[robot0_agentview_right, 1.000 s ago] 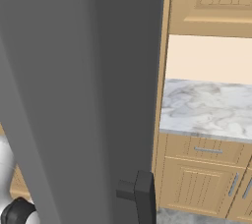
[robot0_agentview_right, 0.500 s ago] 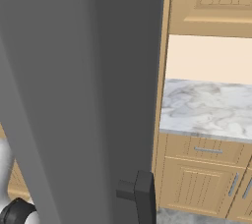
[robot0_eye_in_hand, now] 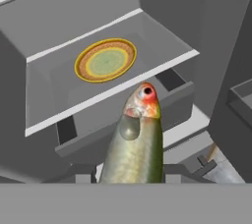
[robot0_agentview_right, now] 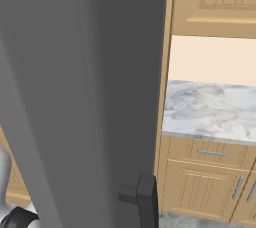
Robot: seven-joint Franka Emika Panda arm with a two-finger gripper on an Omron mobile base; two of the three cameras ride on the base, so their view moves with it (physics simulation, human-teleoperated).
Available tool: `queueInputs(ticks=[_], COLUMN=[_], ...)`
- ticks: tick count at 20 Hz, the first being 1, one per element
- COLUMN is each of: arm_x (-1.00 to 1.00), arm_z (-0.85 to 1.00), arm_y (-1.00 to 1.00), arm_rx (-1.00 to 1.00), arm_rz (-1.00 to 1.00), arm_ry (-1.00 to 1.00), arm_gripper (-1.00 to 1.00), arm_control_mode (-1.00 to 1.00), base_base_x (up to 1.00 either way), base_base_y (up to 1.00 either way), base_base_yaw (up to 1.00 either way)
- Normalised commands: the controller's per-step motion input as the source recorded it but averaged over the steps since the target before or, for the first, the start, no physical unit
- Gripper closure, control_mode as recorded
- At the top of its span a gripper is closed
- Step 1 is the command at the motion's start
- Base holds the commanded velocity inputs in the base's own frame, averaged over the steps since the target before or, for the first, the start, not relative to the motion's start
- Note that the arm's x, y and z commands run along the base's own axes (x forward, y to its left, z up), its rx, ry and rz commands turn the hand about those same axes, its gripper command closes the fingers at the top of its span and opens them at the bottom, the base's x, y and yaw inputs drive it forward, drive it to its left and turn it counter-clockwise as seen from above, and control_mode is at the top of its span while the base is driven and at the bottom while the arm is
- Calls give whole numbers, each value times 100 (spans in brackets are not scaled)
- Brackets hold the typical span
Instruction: Transport the fish from the fridge to the microwave and turn on the microwave.
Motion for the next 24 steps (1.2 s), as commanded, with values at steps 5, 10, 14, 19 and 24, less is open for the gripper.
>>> queueInputs(ticks=[5,10,14,19,24], arm_x=[-14,-13,-8,-4,0], arm_z=[0,0,0,0,0], arm_y=[-7,-7,-5,-5,0], arm_rx=[0,0,0,0,0], arm_rz=[0,0,0,0,0], arm_ry=[0,0,0,0,0], arm_gripper=[100,100,100,100,100], arm_control_mode=[-100,-100,-100,-100,100], base_base_x=[0,0,0,0,-9], base_base_y=[0,0,0,0,0], base_base_yaw=[0,0,0,0,0])
